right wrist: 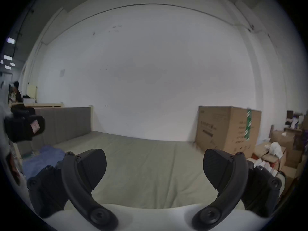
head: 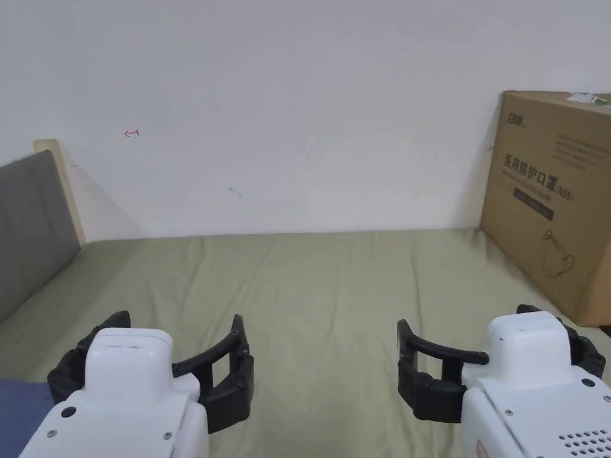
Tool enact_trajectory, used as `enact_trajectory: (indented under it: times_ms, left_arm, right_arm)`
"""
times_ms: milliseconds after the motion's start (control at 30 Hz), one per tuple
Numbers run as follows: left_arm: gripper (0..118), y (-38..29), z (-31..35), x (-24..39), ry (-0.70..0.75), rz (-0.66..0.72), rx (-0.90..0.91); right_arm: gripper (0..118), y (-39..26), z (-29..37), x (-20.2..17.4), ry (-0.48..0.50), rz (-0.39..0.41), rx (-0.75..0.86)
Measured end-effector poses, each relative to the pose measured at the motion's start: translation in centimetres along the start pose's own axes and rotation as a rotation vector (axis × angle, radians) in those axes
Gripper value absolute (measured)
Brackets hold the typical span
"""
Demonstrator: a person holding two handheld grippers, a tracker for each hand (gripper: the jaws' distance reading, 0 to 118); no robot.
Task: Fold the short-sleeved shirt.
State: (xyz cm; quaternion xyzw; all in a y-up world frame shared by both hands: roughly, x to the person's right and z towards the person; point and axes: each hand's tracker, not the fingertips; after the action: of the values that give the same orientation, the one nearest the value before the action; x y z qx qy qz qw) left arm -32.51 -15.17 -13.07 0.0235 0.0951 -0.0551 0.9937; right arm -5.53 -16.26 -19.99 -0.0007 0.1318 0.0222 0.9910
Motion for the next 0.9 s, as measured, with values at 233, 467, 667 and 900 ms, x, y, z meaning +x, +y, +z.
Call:
enact_trajectory:
  times_ms: [233, 467, 667, 900]
  left_arm:
    - [101, 0.7, -0.3, -0.2, -0.061, 0.091, -0.078]
    - [101, 0.5, -0.3, -0.3, -0.029, 0.079, -0.073]
    - [101, 0.2, -0.5, -0.7, -0.033, 0.114, -0.072]
    - [101, -0.4, -0.9, -1.6, -0.035, 0.272, -0.076]
  right_arm:
    - [116, -0.6, -0.2, -0.3, -0.069, 0.051, 0.016]
    - [116, -0.9, -0.6, 0.2, -0.086, -0.005, -0.015]
    - [116, -1.1, -0.6, -0.2, -0.109, 0.049, -0.007]
    - [116, -0.9, -1.1, -2.2, -0.139, 0.29, -0.019]
